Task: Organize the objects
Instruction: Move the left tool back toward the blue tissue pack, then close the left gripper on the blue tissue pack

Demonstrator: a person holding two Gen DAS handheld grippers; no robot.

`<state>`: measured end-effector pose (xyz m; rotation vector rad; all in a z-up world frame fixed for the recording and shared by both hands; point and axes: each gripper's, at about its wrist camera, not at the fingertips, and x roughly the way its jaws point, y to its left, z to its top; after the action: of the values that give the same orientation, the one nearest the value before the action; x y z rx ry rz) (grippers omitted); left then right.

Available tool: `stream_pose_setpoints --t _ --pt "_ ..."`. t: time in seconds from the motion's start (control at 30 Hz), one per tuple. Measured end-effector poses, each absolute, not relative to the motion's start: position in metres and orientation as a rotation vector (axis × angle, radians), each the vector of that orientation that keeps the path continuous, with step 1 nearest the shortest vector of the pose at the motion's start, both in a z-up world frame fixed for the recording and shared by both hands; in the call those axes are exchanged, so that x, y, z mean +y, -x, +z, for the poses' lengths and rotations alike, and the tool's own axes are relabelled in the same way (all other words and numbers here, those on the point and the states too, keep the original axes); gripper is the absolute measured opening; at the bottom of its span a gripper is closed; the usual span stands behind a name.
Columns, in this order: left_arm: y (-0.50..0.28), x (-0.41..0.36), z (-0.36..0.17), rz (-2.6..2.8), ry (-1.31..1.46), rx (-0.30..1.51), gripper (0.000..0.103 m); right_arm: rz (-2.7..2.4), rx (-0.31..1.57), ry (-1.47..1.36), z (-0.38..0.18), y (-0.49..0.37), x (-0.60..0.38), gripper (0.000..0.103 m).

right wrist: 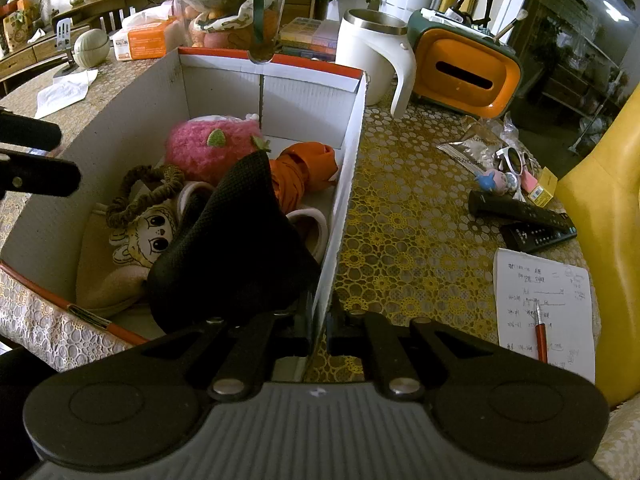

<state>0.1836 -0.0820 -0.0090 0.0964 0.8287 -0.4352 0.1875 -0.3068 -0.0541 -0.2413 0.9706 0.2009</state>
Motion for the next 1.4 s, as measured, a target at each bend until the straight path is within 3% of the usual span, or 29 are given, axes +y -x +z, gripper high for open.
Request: stream_pose_setpoints --t 0.4,0.57,0.97,1.4 --pt "-0.187 -0.036 -0.004 -0.335 -0.052 0.801 0.094 0.201 0.971 0.241 -0.054 -0.188 -0.307 0.006" --pt "-0.192 -0.016 0.001 -0.292 -0.03 0.793 0.102 0.2 0.972 0.242 -0.054 -0.187 -0.307 0.006" --pt "-0.212 0.049 -0.006 -0.128 -0.027 0.813 0.102 0.196 0.974 0.239 -0.056 -0.185 -0.311 0.006" --pt "-0.229 0.09 -0.067 0.007 -0.042 0.919 0.102 0.193 0.981 0.247 -0.057 -0.185 -0.312 0.006"
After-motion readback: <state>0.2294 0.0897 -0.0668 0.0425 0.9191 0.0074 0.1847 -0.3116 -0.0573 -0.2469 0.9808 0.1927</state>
